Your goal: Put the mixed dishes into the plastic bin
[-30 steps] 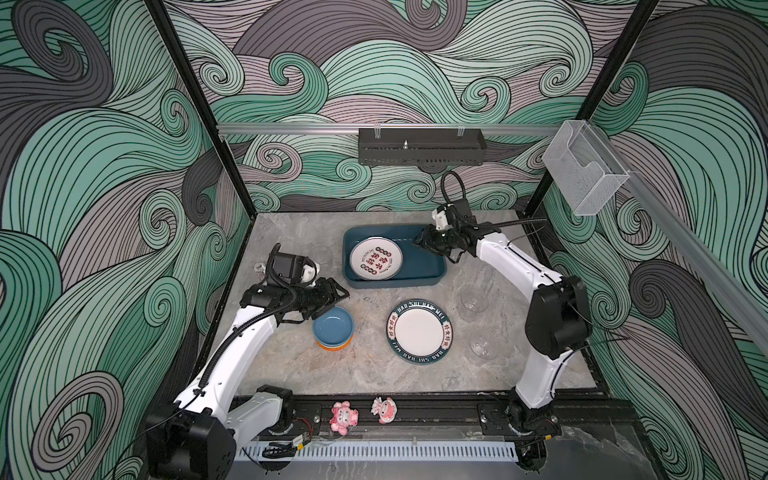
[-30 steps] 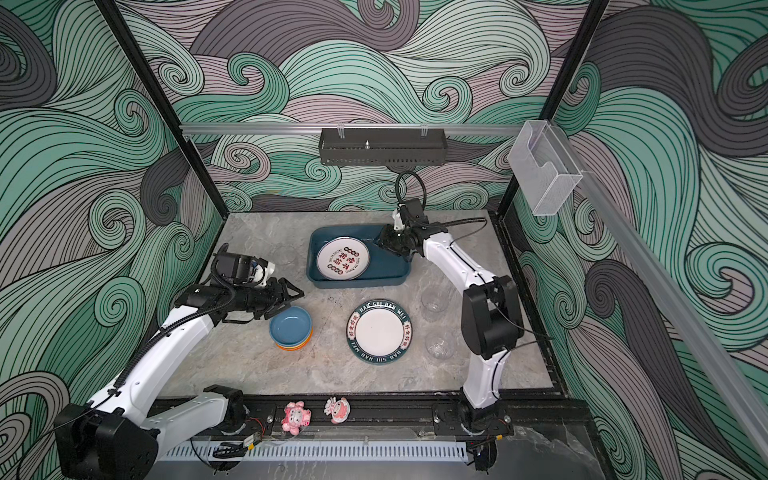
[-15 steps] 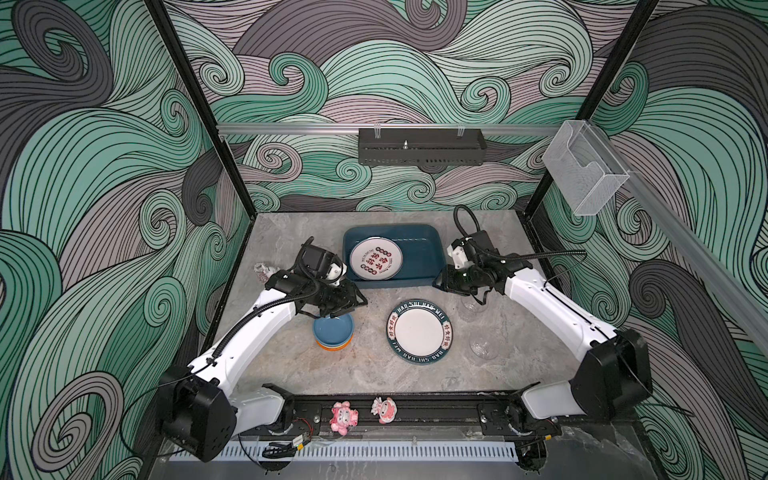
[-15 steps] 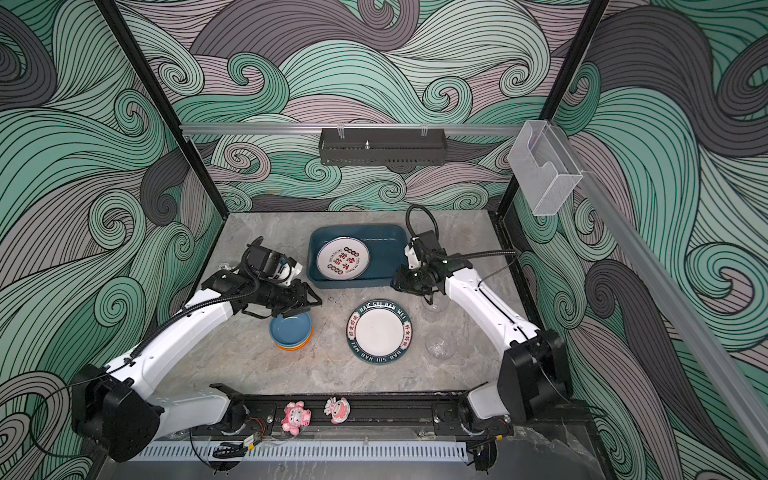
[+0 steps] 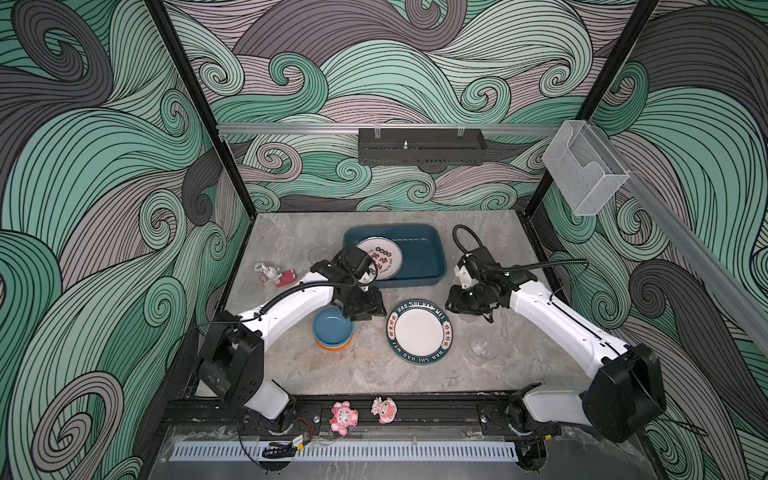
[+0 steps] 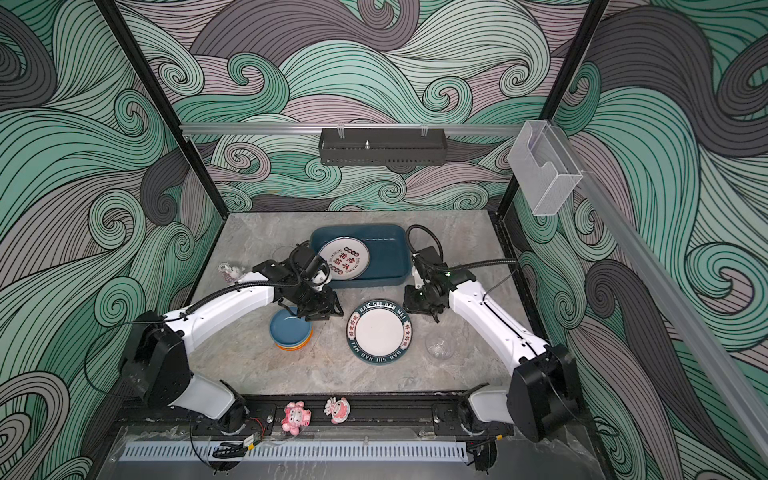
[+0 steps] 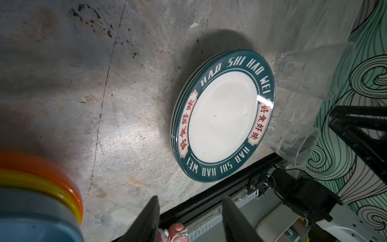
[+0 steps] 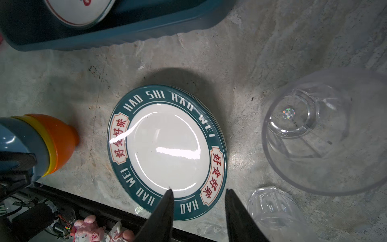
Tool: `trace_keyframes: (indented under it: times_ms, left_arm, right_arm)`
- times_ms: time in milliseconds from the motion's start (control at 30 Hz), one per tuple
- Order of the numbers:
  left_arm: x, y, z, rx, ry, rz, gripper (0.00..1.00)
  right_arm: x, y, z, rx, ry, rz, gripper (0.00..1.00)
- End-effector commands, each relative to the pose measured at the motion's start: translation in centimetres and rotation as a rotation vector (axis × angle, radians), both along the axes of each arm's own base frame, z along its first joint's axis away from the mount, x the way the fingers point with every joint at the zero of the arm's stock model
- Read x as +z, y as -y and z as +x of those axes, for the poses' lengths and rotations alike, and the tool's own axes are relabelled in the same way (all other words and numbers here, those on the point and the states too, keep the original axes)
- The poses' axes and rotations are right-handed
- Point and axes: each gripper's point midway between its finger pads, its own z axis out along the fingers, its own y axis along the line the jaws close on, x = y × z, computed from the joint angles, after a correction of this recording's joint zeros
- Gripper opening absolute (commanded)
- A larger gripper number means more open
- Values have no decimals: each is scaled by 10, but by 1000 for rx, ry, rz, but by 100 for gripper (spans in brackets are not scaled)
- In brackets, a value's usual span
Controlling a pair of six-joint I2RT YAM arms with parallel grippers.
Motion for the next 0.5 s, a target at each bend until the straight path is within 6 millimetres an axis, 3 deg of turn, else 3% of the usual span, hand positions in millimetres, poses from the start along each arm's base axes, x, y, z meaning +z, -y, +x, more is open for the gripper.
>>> trace_keyframes:
  times_ms: [0,233,467]
  left_arm:
    - [-8,3,1,-7,-13,72,52]
    - [-36,9,-4,-37,-77,133,54]
    - [-47,16,-5,-67,-114,145,55]
  right_arm:
    - [-15,8,-8,22,-37,-80,42]
    - [-28,6,-9,46,-54,-135,44]
    - [-44,5,-10,58,-82,-172,45]
